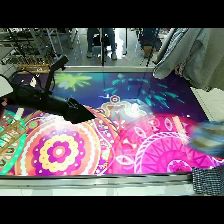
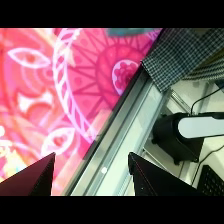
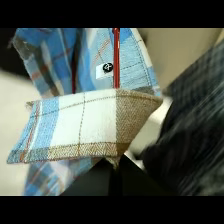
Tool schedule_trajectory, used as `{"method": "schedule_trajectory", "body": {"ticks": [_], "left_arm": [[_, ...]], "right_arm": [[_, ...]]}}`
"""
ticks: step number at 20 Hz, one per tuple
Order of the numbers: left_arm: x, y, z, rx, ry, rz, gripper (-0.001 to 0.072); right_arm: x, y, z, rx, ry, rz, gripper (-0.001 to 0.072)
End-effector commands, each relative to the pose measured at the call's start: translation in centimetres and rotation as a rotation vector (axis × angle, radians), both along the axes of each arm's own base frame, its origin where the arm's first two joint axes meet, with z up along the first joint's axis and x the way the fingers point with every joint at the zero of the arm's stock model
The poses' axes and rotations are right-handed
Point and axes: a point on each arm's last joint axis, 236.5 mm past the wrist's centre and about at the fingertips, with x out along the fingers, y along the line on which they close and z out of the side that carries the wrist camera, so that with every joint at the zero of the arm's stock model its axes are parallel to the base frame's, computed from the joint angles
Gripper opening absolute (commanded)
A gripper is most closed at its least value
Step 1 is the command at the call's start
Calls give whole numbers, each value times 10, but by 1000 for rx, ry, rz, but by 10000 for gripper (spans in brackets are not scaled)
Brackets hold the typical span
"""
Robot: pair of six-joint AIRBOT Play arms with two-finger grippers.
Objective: Fold the clothes and pants, and hang the long-sleeved shirts on hangers.
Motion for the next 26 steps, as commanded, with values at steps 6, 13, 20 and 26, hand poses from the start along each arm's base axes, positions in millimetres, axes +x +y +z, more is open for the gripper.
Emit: {"method": "schedule_trajectory", "body": {"ticks": [6,13,20,26], "left_arm": [[-31,7,-12,59,115,-78,470],[-31,7,-12,53,210,-10,469],[-31,7,-12,53,210,-10,470],[-28,8,-19,67,213,-12,470]], "right_arm": [[-70,-89,70,-387,-126,-177,16],[-61,-135,14,-248,-114,-181,17],[-62,-105,21,-216,-166,-157,325],[-21,10,128,-446,-389,138,691]]}}
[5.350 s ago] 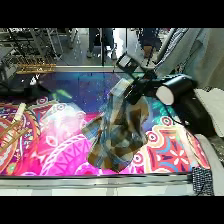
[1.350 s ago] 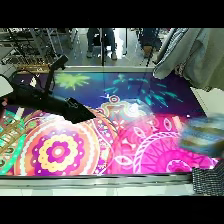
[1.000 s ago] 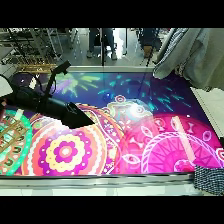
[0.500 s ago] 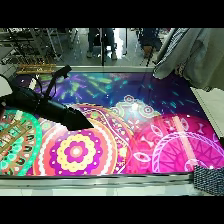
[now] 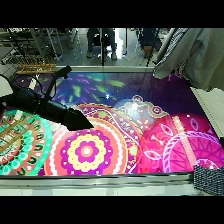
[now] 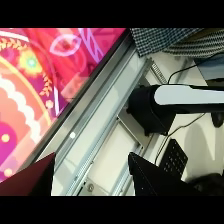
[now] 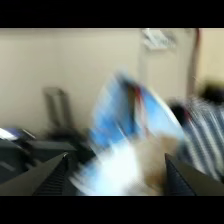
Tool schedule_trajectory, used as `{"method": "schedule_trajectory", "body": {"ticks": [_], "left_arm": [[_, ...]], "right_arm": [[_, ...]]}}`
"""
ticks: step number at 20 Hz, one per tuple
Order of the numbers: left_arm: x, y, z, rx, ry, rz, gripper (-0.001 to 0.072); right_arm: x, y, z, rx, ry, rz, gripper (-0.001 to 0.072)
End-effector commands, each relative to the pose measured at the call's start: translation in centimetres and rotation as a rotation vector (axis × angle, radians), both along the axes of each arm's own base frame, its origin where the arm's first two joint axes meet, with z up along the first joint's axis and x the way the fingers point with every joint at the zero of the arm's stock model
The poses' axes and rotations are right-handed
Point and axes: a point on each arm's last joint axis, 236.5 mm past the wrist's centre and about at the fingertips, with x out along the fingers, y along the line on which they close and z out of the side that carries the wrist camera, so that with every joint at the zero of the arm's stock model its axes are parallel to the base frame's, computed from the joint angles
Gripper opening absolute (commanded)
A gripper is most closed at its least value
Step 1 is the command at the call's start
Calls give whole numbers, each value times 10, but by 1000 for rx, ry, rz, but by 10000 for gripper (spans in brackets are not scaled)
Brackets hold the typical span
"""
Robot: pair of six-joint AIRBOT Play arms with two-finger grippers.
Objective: Fold the clothes and pants, and hang the long-sleeved shirts on hangers.
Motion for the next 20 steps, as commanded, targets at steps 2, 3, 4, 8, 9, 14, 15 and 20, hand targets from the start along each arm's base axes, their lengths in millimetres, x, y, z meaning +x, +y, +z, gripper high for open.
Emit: {"method": "schedule_trajectory", "body": {"ticks": [2,3,4,8,9,14,15,20], "left_arm": [[21,29,-31,178,-50,70,468],[43,68,-54,372,-90,178,467],[64,124,-69,603,-114,362,465],[98,325,13,1182,-427,1121,442],[106,327,27,1132,-495,1142,441],[114,324,40,1074,-565,1152,441],[114,324,40,1076,-564,1151,441],[114,324,40,1076,-564,1151,441]], "right_arm": [[52,114,63,-121,-177,375,690],[85,146,56,-73,-146,534,689],[122,180,36,-14,-49,699,689],[226,351,-150,427,544,1351,687],[229,381,-200,541,691,1422,687],[284,376,-283,457,926,1318,422],[294,374,-284,447,909,1317,384],[311,373,-276,405,852,1326,391]]}}
